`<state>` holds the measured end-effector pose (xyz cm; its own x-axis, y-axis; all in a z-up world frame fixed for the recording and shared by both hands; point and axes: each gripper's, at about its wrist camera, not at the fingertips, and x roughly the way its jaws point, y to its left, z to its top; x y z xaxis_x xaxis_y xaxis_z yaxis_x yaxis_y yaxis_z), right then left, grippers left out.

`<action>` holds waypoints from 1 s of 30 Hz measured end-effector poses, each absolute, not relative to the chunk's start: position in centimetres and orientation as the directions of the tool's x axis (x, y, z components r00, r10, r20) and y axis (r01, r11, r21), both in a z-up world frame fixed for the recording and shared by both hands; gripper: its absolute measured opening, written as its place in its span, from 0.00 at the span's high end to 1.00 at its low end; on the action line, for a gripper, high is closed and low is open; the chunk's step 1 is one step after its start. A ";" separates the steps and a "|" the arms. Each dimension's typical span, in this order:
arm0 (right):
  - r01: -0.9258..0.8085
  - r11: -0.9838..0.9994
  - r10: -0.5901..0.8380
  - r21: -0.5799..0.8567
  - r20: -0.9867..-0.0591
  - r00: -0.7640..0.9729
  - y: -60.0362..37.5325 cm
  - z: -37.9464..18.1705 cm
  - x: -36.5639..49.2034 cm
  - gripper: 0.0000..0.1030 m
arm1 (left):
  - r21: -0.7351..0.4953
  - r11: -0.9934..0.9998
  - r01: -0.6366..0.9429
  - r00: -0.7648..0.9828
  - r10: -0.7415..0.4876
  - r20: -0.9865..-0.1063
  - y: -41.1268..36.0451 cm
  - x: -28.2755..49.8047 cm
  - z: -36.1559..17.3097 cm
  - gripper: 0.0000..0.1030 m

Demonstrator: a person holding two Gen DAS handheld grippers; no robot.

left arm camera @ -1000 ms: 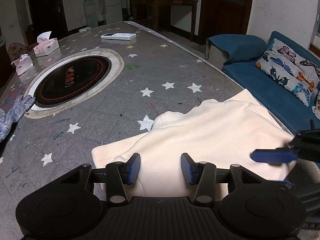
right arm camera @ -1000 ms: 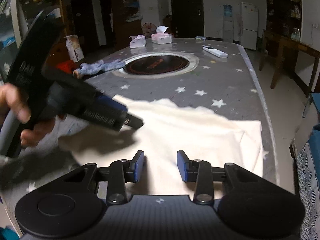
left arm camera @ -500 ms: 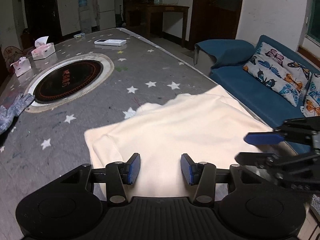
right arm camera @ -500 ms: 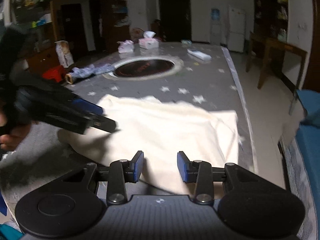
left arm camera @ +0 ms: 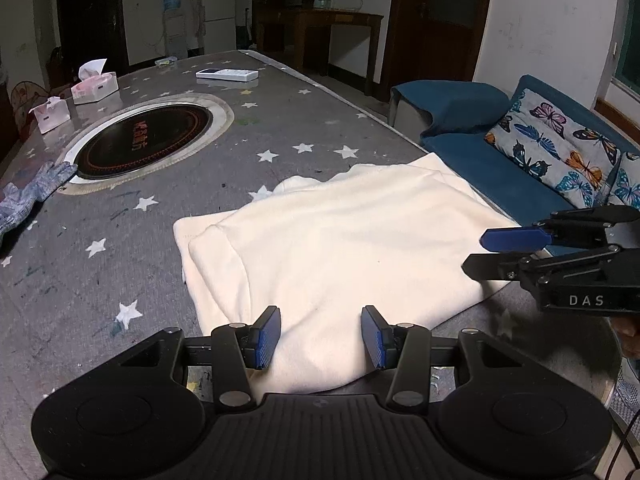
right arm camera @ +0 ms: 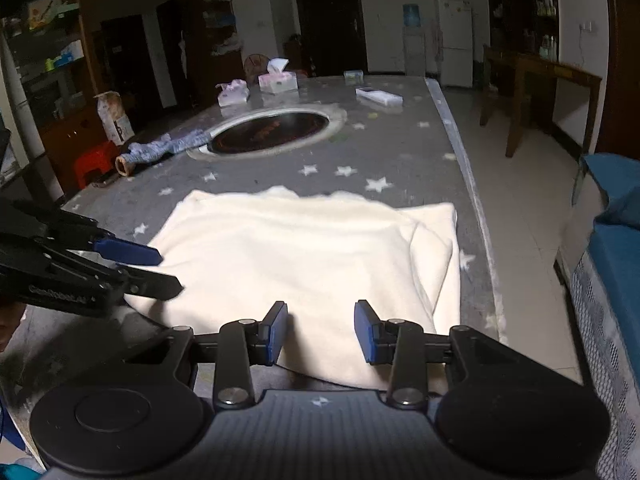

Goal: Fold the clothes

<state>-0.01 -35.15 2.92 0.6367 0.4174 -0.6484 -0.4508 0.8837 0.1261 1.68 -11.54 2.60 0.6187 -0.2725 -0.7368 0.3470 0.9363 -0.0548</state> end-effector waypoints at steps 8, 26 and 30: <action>-0.448 0.887 0.414 0.109 -0.620 0.667 -35.0 4.5 0.4 0.64 | -0.061 0.941 0.333 0.620 -0.267 -0.738 -11.3 1.6 3.2 0.52; -0.414 0.901 0.390 0.132 -0.666 0.636 -32.7 2.2 8.4 0.64 | -0.063 0.945 0.321 0.595 -0.253 -0.763 -10.4 3.4 2.4 0.52; -0.413 0.901 0.389 0.132 -0.665 0.637 -32.6 2.1 8.8 0.64 | -0.066 0.944 0.322 0.592 -0.255 -0.765 -10.3 3.6 2.5 0.52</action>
